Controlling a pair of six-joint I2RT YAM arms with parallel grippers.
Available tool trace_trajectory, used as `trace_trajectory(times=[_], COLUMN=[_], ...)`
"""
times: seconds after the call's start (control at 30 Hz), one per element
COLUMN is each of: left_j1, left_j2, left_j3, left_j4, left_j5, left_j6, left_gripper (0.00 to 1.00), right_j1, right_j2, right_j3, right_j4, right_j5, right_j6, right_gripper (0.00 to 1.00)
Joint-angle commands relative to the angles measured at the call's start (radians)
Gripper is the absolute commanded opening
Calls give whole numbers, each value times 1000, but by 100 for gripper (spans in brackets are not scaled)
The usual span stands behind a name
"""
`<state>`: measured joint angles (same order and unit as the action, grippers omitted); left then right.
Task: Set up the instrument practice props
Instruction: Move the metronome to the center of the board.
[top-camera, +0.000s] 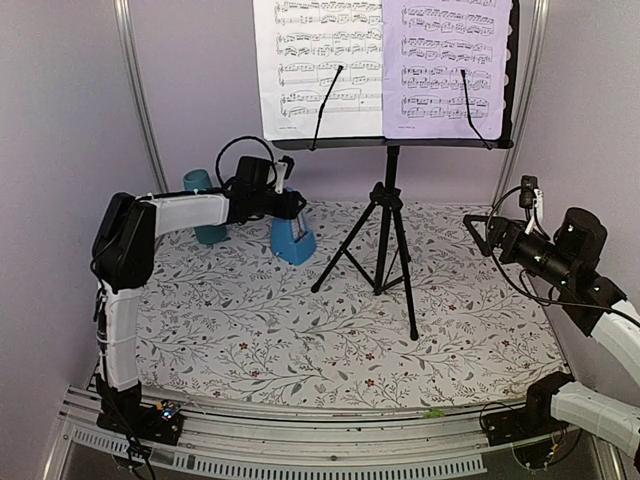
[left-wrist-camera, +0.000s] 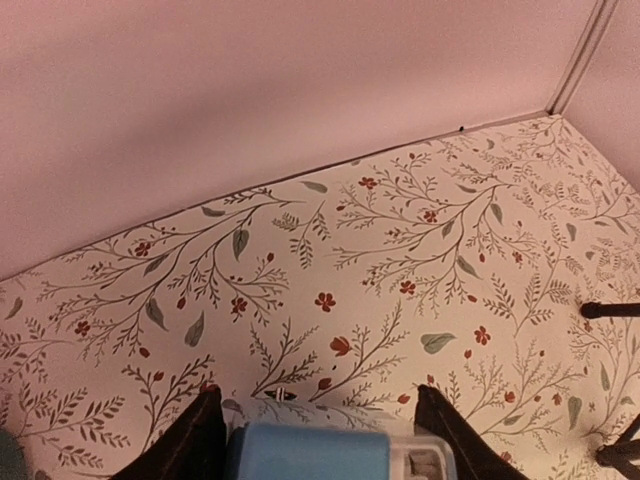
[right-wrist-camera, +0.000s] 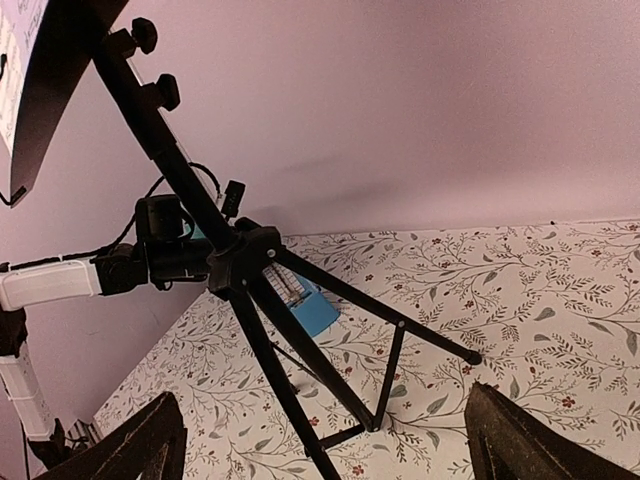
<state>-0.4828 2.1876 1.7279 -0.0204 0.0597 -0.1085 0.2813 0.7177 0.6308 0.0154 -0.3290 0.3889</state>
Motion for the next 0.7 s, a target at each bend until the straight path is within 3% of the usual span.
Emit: trace_trajectory(times=[0.0,0.3,0.57,0.67], left_j1=[-18,-92,-276,-309], left_j2=[-96,-358,-496,-529], left_j3=[-110,-428,-643,-672], left_j4=[-50,-80,-170,-189], left_j5=[-119,-305,-469,-488], left_j6=[-71,-336,-623,-648], left_gripper=[32,31,30,37], right_j1=[5,4,19,29], right_j2=[15,46,92,95], right_j3=[12,-1,-19,-20], right_j4=[22,57,91,90], right_j5=[-29,-95,-150,-149], right_j6=[-17,-11,7,7], right_gripper=[99,99,99,99])
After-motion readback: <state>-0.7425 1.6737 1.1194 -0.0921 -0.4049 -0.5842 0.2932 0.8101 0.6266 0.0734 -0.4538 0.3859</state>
